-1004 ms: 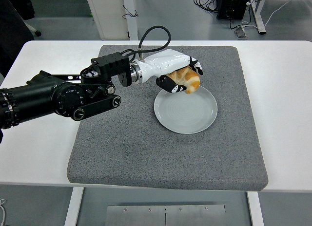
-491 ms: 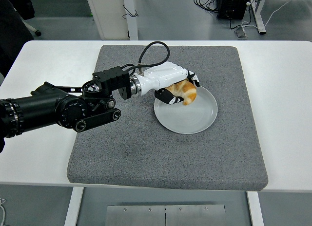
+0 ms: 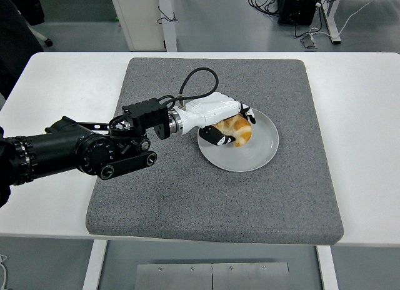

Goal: Place the bread on the plate

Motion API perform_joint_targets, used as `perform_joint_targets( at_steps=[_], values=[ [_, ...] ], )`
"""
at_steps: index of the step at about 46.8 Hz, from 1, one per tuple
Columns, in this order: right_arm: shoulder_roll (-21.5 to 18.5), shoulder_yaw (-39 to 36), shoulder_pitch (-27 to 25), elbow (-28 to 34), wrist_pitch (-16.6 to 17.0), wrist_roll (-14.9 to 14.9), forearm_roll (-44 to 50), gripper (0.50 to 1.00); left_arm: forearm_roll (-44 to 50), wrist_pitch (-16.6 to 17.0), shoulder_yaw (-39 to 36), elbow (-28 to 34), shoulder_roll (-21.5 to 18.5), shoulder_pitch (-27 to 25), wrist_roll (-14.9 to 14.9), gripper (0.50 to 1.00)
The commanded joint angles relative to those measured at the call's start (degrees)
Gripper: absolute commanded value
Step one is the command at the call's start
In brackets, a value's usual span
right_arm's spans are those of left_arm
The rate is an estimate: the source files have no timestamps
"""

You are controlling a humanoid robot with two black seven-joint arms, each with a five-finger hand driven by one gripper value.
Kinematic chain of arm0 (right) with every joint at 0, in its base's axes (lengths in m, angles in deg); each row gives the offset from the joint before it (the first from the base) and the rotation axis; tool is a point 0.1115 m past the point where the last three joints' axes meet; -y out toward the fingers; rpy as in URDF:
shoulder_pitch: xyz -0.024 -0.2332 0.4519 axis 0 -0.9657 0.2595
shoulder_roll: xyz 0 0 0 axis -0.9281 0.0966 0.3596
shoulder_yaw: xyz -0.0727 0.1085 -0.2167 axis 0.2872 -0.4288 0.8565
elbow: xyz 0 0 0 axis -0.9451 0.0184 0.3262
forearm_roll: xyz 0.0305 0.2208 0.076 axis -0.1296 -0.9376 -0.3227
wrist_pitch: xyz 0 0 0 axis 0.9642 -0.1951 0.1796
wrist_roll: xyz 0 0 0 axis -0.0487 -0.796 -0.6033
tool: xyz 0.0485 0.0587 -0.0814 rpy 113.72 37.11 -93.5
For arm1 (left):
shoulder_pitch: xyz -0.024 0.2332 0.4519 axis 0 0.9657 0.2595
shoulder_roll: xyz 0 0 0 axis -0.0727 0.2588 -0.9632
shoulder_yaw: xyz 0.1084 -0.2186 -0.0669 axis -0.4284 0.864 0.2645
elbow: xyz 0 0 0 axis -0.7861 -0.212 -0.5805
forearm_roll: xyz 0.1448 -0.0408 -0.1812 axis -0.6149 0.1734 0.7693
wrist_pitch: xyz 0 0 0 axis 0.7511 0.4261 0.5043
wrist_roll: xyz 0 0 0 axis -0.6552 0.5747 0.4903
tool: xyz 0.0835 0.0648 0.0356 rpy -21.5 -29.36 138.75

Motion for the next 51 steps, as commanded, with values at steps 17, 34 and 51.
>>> perform_joint_targets(
  at_steps=[17,34,51],
  values=[
    [0.0,0.0,0.0,0.0,0.0,0.0,0.0,1.000,0.0,0.0,-1.1,-0.2,0.1,0.8,0.0,0.649],
    [0.0,0.0,0.0,0.0,0.0,0.0,0.0,1.000,0.0,0.0,-1.1,-0.6,0.5,1.3,0.0,0.660],
    [0.0,0.0,0.0,0.0,0.1,0.0,0.0,1.000,0.0,-0.1,-1.1,-1.0,1.3,1.8,0.1,0.683]
  ],
)
